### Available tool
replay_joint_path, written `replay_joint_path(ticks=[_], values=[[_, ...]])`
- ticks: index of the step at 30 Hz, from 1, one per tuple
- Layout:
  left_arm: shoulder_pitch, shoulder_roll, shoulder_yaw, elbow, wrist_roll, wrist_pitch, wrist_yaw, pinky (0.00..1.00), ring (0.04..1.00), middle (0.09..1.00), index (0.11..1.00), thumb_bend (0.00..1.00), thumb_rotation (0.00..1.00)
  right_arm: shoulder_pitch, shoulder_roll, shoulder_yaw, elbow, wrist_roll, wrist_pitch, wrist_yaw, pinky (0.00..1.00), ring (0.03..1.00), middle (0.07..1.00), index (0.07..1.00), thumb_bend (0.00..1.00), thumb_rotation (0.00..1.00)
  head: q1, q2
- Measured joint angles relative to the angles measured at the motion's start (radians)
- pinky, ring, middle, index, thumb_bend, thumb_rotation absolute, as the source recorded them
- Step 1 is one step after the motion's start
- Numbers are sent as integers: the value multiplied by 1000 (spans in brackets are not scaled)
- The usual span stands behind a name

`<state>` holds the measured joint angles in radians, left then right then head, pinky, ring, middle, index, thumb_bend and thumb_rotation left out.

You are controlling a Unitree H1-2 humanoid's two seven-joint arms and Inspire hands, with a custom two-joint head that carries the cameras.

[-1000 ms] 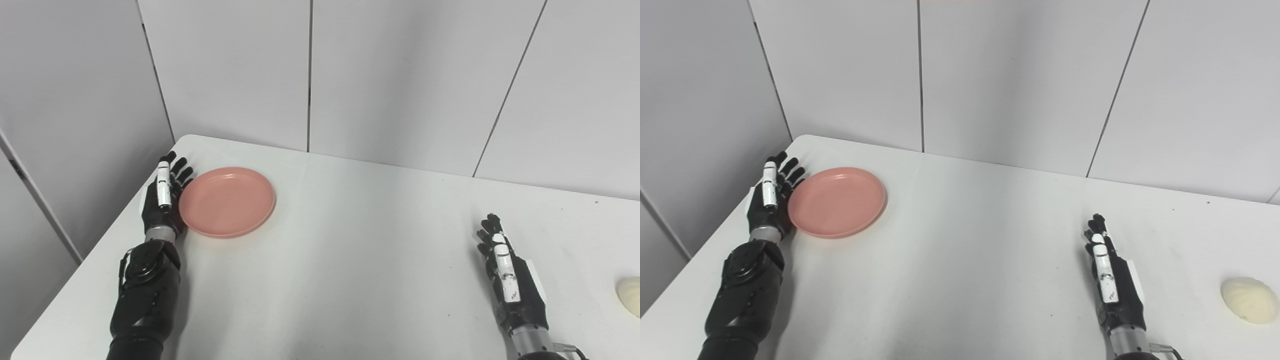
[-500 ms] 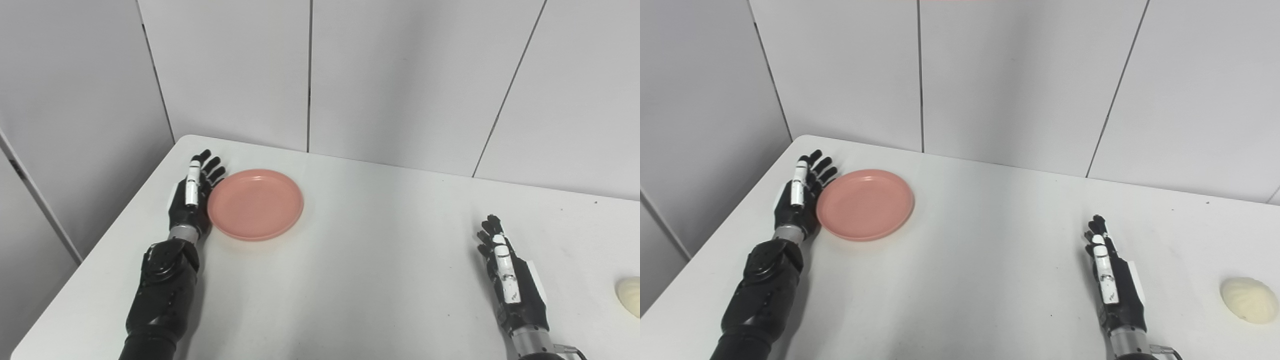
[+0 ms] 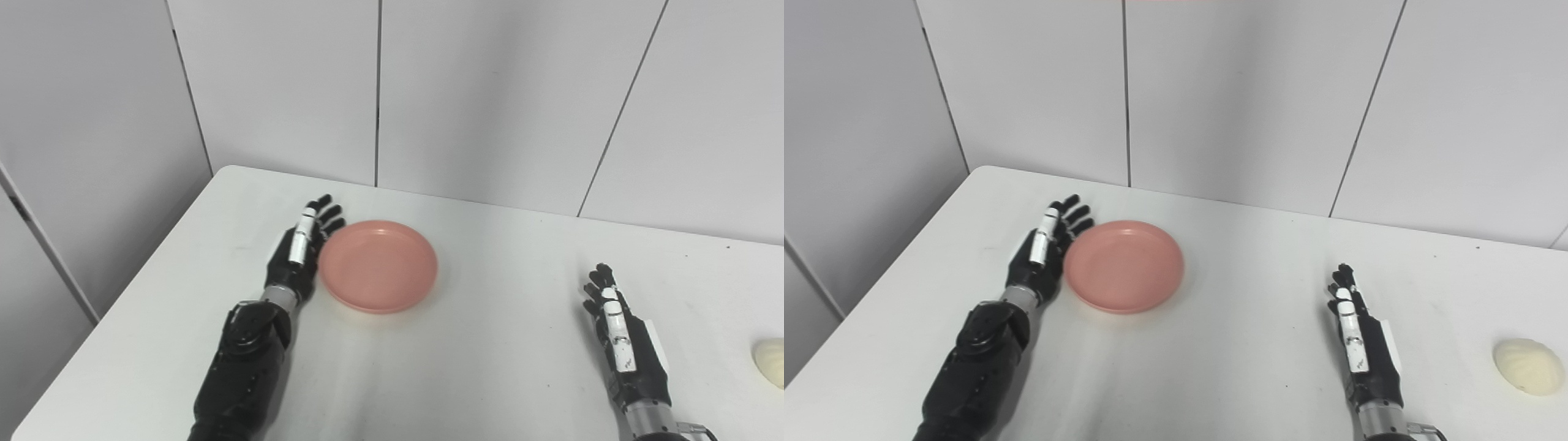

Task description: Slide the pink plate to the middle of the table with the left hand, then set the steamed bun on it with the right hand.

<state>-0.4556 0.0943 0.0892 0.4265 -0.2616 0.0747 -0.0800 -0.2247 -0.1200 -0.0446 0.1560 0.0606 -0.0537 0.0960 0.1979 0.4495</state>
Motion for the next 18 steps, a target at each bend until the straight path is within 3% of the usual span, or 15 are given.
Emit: replay_joint_path(ticks=[9,18], values=[[48,-70,-74,-94,22,54,-32,958,941,953,945,321,1000,4,6,2,0,-18,0,-2,948,948,958,966,211,1000,-49,2],[59,-79,-124,-82,30,49,-109,939,927,940,942,368,1000,7,12,5,0,-47,0,-6,942,947,956,966,207,1000,-117,5]])
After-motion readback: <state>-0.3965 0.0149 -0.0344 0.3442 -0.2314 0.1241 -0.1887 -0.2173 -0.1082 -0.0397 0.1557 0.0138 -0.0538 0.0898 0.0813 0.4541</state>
